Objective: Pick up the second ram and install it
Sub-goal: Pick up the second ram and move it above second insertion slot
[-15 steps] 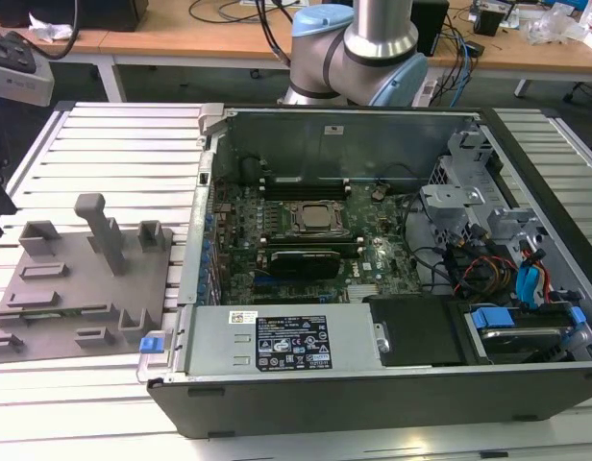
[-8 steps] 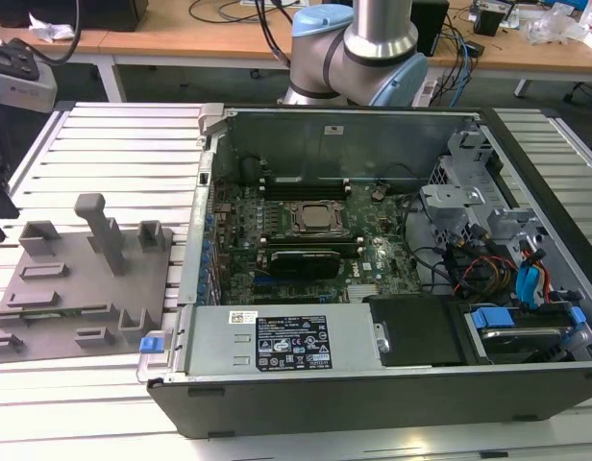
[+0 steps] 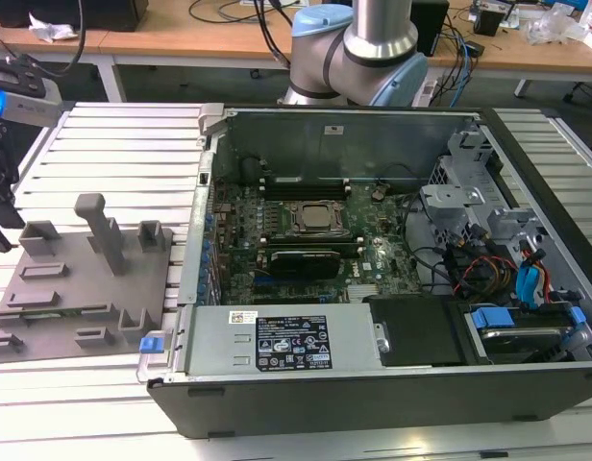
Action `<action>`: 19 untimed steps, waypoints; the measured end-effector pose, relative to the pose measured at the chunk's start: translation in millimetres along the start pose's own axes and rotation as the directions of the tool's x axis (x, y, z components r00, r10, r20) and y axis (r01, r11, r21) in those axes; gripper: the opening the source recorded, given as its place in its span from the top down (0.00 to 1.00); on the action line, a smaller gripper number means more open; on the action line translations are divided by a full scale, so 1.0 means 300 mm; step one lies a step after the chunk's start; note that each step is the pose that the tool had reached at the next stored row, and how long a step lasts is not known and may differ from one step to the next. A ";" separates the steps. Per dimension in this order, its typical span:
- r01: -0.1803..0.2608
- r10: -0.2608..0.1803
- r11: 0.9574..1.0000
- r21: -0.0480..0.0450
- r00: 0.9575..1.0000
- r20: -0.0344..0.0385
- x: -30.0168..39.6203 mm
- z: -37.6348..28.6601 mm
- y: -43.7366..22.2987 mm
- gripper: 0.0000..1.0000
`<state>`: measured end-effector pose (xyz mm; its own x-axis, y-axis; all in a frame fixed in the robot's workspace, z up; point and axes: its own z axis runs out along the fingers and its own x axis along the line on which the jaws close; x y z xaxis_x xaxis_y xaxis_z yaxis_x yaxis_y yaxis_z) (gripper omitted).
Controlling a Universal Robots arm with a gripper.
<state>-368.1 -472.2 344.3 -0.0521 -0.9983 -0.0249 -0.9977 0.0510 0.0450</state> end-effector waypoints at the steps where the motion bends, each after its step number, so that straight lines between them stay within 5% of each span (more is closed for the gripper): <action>1: 0.000 0.000 1.000 0.000 1.000 0.000 0.001 0.002 0.000 0.64; 19: 0.000 0.000 1.000 0.000 1.000 0.000 0.007 0.054 -0.003 0.64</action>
<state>-368.1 -474.0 328.1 -0.0522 -0.9983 -0.0248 -0.9977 0.0510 0.0450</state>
